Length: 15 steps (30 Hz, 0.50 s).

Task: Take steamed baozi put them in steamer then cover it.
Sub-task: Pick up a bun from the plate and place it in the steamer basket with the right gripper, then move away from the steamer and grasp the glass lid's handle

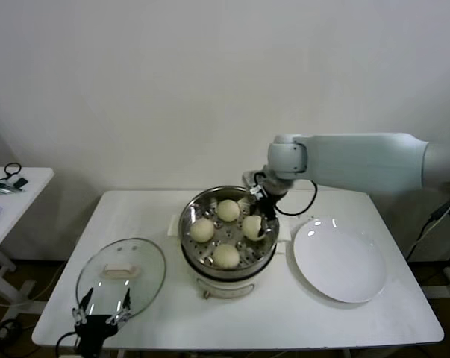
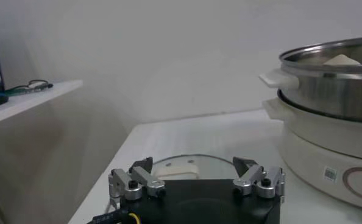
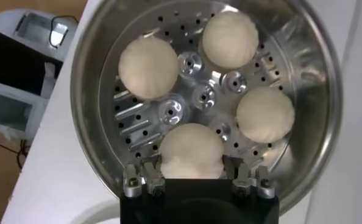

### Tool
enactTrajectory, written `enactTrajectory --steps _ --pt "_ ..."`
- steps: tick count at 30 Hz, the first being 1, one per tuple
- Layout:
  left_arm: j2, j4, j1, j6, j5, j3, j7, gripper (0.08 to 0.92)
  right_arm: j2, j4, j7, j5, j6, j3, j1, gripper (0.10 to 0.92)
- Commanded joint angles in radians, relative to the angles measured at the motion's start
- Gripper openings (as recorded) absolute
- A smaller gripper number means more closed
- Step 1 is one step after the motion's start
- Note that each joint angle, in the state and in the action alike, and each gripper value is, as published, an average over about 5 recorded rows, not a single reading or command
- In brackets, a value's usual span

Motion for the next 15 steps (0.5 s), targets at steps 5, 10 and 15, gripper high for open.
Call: enactTrajectory --steps 5,10,15 --pt "0.002 0.0 0.002 0.004 -0.004 -0.004 0.001 0.823 0.026 -0.037 0.013 -0.056 0.002 0.018 -0.061 0.678" --pt "0.003 -0.004 0.001 0.017 -0.015 -0.007 -0.002 0.823 0.015 -0.047 -0.023 -0.032 0.049 0.034 -0.007 0.763" --pt "0.009 -0.009 -0.002 0.02 -0.022 -0.011 -0.002 0.823 -0.046 -0.058 -0.087 0.036 0.106 0.077 0.077 0.82"
